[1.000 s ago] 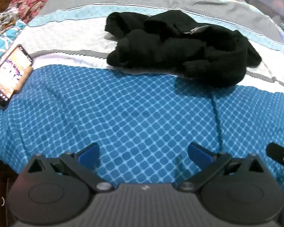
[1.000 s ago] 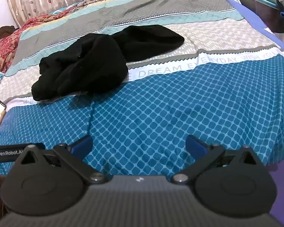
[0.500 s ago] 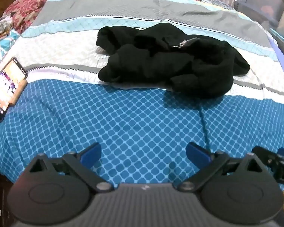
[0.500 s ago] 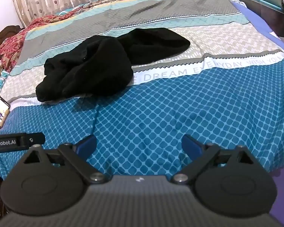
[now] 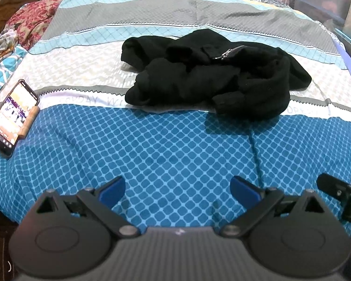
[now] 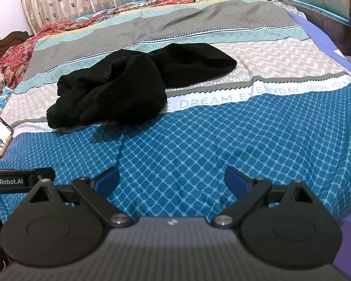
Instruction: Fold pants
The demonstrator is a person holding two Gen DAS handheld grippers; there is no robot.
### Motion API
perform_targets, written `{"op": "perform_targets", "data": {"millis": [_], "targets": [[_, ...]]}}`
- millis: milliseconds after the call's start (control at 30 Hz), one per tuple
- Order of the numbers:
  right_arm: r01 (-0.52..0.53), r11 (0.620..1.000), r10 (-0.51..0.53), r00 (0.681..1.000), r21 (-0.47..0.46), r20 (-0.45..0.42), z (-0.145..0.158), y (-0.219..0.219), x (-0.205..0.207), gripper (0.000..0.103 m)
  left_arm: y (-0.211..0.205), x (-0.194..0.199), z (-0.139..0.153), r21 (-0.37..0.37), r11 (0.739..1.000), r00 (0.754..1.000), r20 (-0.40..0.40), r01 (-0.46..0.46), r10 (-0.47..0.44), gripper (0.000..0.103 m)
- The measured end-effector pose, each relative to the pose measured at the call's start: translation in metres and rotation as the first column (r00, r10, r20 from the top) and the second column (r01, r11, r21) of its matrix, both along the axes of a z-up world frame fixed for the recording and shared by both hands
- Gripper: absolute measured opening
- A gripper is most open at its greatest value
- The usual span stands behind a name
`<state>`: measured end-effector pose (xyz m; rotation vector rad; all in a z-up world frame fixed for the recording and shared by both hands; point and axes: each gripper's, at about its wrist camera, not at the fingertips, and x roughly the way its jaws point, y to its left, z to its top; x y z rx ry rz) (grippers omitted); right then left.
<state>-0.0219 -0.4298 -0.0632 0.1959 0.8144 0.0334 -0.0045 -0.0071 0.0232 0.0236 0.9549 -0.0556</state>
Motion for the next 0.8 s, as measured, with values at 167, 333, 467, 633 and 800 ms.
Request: {"op": "perform_targets", "data": {"millis": [167, 333, 467, 633, 800], "targets": [[0.004, 1.0, -0.003, 1.0, -0.018, 0.026, 0.004, -0.007, 0.008, 0.097, -0.002, 0.005, 0.003, -0.001, 1.0, 0.999, 0.043, 0.016, -0.016, 0.1], [-0.078, 0.99, 0.092, 0.99, -0.12, 0.11, 0.035, -0.015, 0.046, 0.081, 0.002, 0.027, -0.002, -0.064, 0.997, 0.998, 0.038, 0.043, -0.04, 0.103], [-0.223, 0.933, 0.281, 0.942, -0.284, 0.182, 0.06, 0.001, 0.095, 0.066, 0.02, 0.05, -0.007, -0.196, 0.98, 1.0, -0.012, 0.014, -0.017, 0.103], [-0.479, 0.797, 0.548, 0.829, -0.368, 0.109, 0.056, 0.047, 0.162, 0.066, 0.043, 0.064, -0.013, -0.336, 0.941, 0.998, -0.062, -0.034, 0.014, 0.102], [-0.631, 0.629, 0.672, 0.735, -0.453, -0.09, 0.015, 0.088, 0.214, 0.059, 0.053, 0.081, -0.017, -0.494, 0.868, 0.993, -0.116, -0.041, -0.019, 0.102]]}}
